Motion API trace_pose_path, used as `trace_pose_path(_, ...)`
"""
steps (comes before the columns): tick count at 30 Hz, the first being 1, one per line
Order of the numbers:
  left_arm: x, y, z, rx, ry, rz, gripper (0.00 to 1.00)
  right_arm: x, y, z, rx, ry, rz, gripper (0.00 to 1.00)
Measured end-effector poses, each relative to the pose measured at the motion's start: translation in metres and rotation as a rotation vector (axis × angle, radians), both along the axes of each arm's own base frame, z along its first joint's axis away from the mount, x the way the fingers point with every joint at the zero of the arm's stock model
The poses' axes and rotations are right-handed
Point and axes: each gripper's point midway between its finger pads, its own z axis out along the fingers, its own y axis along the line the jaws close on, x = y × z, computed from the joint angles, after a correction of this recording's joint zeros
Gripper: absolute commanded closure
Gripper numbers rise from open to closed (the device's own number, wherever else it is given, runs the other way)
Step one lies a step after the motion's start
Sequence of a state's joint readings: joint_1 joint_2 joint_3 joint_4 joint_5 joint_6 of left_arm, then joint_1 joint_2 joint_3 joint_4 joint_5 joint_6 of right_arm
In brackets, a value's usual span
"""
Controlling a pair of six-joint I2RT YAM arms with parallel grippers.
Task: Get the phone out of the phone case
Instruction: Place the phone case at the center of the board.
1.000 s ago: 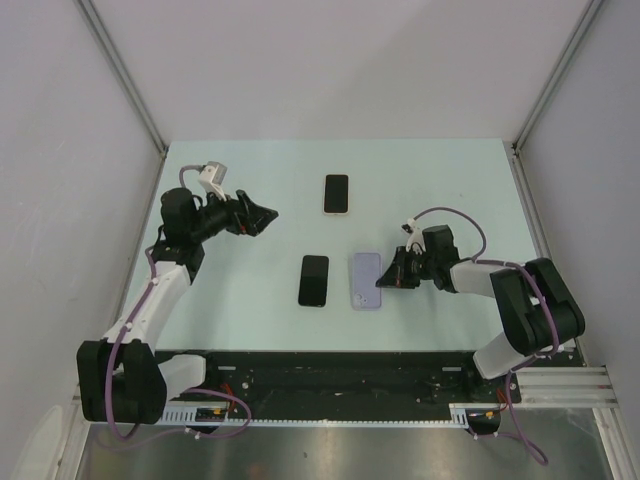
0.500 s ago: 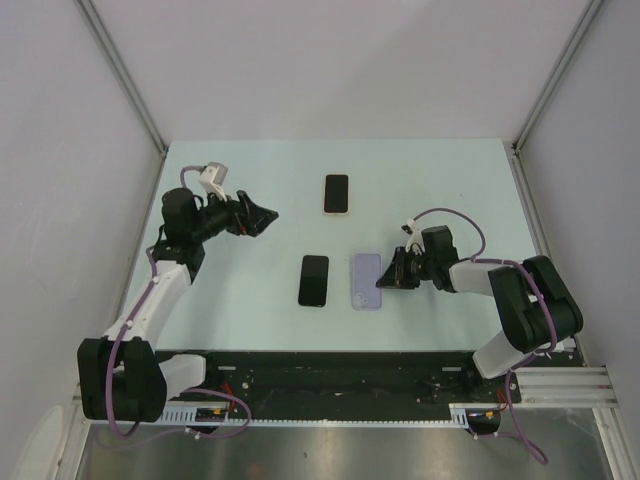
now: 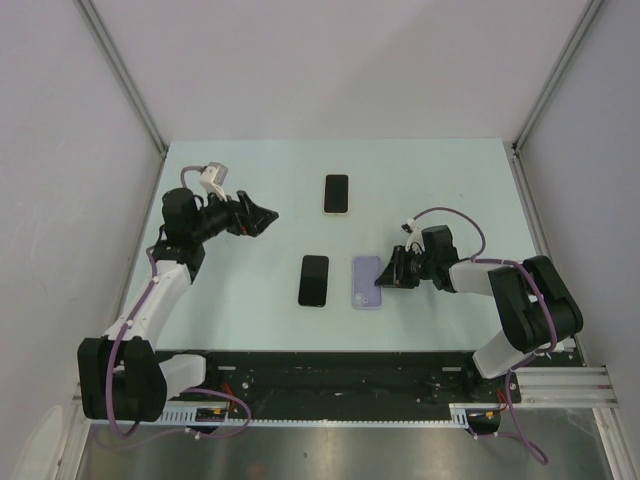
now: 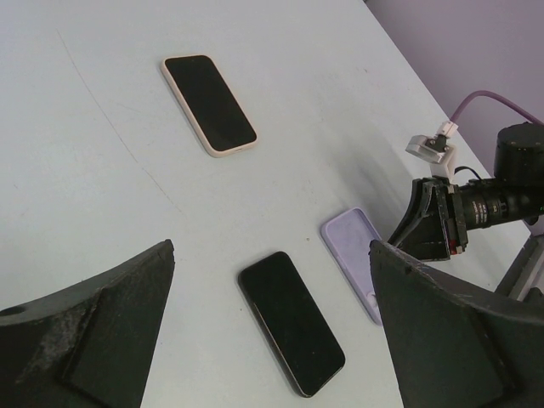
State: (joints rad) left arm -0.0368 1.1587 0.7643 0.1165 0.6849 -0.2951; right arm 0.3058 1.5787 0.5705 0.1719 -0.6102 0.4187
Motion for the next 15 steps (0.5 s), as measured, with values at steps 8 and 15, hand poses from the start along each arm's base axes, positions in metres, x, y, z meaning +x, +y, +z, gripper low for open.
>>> trace_pose_path(8,0.0001,0.0,-0.0002,0.0,0.001,0.0,0.0,0.0005,0.0007,0.0014,0.004,-0.006,0.003,0.66)
trace_pose_path(15,-0.0008,0.0,-0.003,0.0,0.008,0.0,0.0,-0.0018,-0.0015,0.0031,-0.01,-0.015,0.012,0.63)
